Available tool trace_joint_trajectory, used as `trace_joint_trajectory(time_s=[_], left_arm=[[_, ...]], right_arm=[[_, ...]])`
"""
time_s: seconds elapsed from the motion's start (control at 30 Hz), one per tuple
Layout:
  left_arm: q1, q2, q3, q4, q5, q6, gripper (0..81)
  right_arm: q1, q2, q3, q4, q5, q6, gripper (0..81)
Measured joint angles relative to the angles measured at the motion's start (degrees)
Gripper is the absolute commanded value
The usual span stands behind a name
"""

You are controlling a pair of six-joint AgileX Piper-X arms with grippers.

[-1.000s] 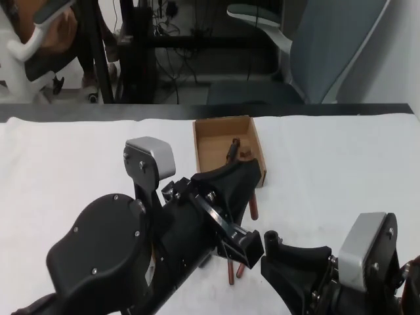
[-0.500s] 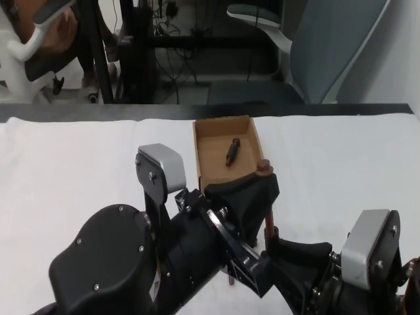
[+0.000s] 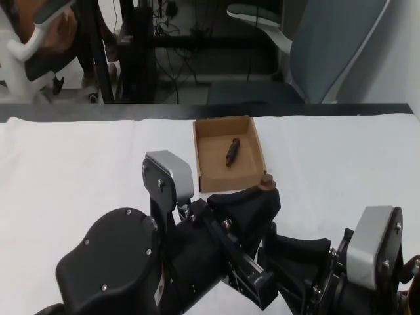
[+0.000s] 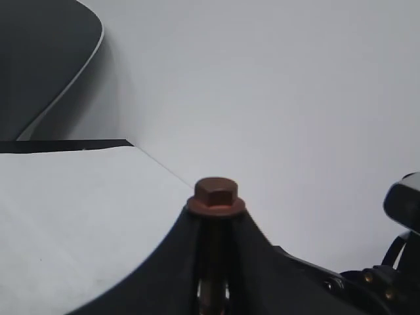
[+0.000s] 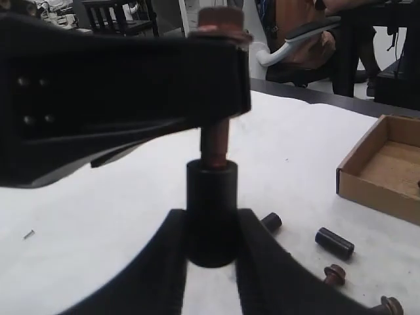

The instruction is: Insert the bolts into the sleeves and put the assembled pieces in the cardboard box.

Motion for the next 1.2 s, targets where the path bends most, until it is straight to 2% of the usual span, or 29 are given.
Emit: trace_joint_trajectory(time_s=[0.07, 0.1, 0.17, 0.23, 0.27, 0.43, 0.63, 0.7, 0.83, 0.9, 1.07, 1.2], left_arm=[[0.0, 0.0, 0.1, 0.0, 0.1, 0.0, 1.8], [0.0, 0.0, 0.1, 0.0, 0.3, 0.0, 8.3], [0.0, 0.0, 0.1, 0.0, 1.2, 0.5, 30.8], [0.0, 0.0, 0.1, 0.1, 2.6, 1.3, 64.1], [0.0, 0.0, 0.1, 0.1, 3.1, 1.6, 70.0], [0.1, 0.0, 0.1, -0.6, 3.6, 2.4, 70.0], [2.9, -2.8, 0.1, 4.0, 4.8, 2.5, 70.0], [5.2, -4.2, -0.7, 13.5, 4.8, 2.3, 65.8], [11.3, -3.7, -5.9, 37.8, 4.7, 5.3, 66.9], [14.1, -2.1, -9.1, 45.6, 4.6, 7.7, 66.9], [20.3, 4.7, -18.4, 59.3, 3.9, 12.0, 66.2], [22.8, 12.2, -25.3, 66.8, 3.2, 14.1, 64.7]], right_arm=[[0.0, 0.0, 0.0, 0.0, 0.0, 0.0, 0.4], [0.0, 0.0, 0.0, 0.0, 0.1, 0.0, 0.4], [0.1, 0.0, 0.0, -0.1, 0.9, 0.0, 0.4], [0.0, 0.0, 0.0, -0.3, 3.3, 0.0, 0.4], [-0.3, 0.0, -0.1, -0.3, 4.2, 0.0, 0.4], [-2.7, 0.0, -1.5, 2.9, 6.4, -0.6, 0.4], [-9.0, 0.6, -6.0, 12.5, 7.5, -3.8, 0.4], [-11.3, 2.0, -9.0, 15.7, 7.3, -3.9, 0.4], [-15.5, 7.8, -16.9, 22.8, 5.5, -4.5, 0.4], [-16.9, 12.6, -21.4, 25.4, 4.4, -5.1, 0.4], [-19.7, 27.5, -33.9, 29.4, 1.2, -6.0, 0.4], [-22.0, 40.4, -47.1, 34.1, -0.9, -6.5, 0.4]])
